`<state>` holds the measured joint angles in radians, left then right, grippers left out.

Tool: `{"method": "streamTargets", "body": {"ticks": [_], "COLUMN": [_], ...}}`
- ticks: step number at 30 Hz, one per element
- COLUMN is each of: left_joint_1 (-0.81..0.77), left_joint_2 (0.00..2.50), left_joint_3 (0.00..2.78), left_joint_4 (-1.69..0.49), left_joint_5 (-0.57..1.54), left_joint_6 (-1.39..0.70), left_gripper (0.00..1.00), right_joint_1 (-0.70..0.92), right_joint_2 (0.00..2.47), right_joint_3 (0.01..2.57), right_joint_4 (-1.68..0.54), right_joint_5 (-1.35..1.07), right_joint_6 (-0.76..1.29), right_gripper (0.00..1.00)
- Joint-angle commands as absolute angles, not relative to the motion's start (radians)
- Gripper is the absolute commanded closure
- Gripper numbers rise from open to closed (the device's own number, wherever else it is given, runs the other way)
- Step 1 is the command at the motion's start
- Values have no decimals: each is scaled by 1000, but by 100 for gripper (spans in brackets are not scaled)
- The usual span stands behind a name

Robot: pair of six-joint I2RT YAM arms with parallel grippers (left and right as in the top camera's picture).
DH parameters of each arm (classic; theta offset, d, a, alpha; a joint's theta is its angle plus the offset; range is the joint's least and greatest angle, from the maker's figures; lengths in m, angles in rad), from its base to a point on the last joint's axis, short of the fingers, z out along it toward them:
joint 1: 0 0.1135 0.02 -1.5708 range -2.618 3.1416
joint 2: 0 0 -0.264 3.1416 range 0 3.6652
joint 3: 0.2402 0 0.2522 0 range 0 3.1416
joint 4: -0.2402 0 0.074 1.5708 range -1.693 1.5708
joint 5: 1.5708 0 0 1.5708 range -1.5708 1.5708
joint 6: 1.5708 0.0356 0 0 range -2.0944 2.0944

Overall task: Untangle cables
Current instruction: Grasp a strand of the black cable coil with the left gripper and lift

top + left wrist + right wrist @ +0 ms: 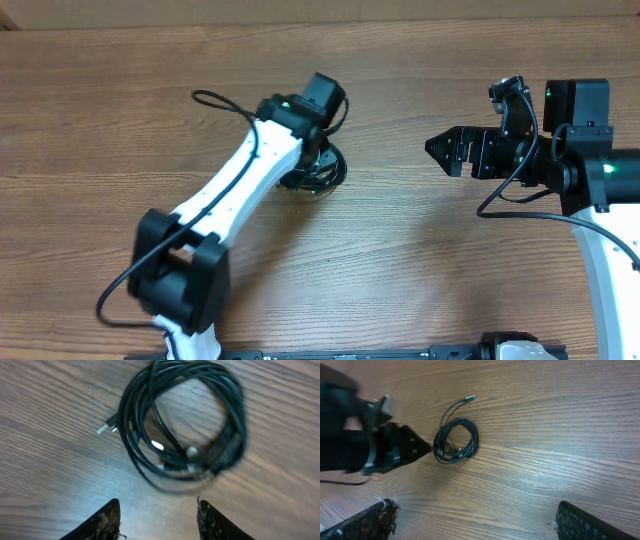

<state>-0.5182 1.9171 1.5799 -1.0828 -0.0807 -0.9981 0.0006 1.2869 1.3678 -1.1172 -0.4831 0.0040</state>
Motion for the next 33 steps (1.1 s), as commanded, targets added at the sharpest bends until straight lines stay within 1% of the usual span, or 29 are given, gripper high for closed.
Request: {"method": "streamTargets", "body": {"ticks": [1, 6, 11, 15, 17, 21, 31, 33], "left_joint_1": [-521, -517, -517, -517, -516, -517, -517, -517], "left_joint_2": [1995, 2059, 2106, 2131, 2138, 2140, 2140, 2140], "left_joint_3": [1590, 1590, 1589, 1588, 1588, 1586, 1517, 1505], "left_joint_4": [-1081, -1082, -1066, -1065, -1061, -1042, -1008, -1009], "left_joint_5": [-156, -156, -129, -131, -136, -138, -138, -138], "left_joint_6": [-1196, -1206, -1206, -1213, -1213, -1213, -1213, -1211], "left_gripper": [51, 50, 53, 53, 55, 60, 60, 62], "right_joint_1": [-2, -2, -2, -2, -2, -2, -2, -2], "right_joint_2": [1282, 1282, 1283, 1283, 1283, 1285, 1293, 1298], "right_joint_3": [1391, 1387, 1387, 1387, 1387, 1387, 1379, 1379], "right_joint_4": [-1122, -1141, -1150, -1154, -1156, -1158, -1158, -1158], "right_joint_5": [-492, -491, -491, -491, -491, -491, -490, -490], "right_joint_6": [0, -1, -1, -1, -1, -1, -1, -1], "right_gripper": [0, 0, 0, 0, 0, 0, 0, 0]}}
